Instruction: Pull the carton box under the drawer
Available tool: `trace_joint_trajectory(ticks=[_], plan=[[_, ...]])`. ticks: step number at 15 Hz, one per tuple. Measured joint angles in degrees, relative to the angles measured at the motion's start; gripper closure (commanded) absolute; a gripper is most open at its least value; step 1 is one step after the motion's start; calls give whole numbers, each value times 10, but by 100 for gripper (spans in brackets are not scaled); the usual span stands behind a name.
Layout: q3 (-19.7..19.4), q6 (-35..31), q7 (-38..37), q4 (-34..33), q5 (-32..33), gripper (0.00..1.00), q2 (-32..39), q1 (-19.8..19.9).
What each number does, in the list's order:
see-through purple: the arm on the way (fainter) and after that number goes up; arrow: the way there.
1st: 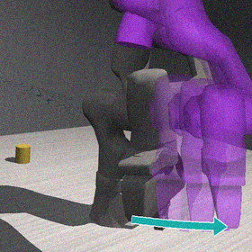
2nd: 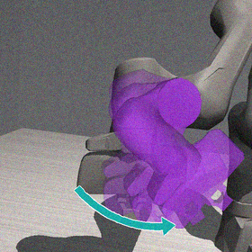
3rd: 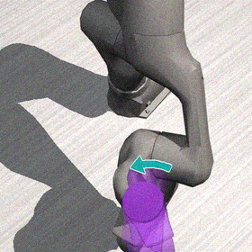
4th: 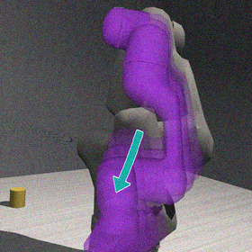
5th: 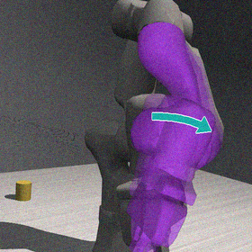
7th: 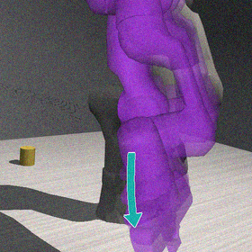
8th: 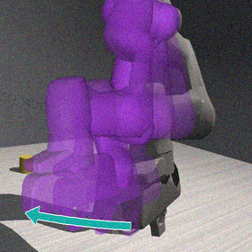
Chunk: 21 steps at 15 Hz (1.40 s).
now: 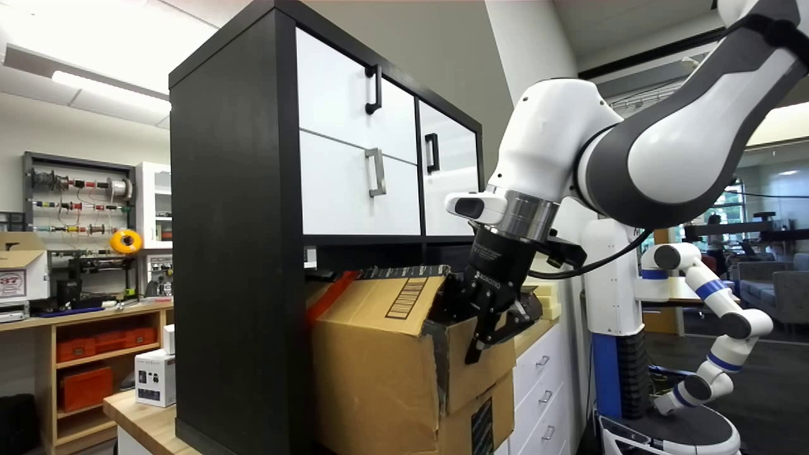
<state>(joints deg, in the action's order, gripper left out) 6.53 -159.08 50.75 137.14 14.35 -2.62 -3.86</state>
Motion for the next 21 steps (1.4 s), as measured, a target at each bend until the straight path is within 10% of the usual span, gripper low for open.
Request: trace_joint_trajectory(ticks=[8,21], plan=[[0,11,-81,4,17,1,-34,0],[7,331,-220,-130,-17,0,-77,-19]])
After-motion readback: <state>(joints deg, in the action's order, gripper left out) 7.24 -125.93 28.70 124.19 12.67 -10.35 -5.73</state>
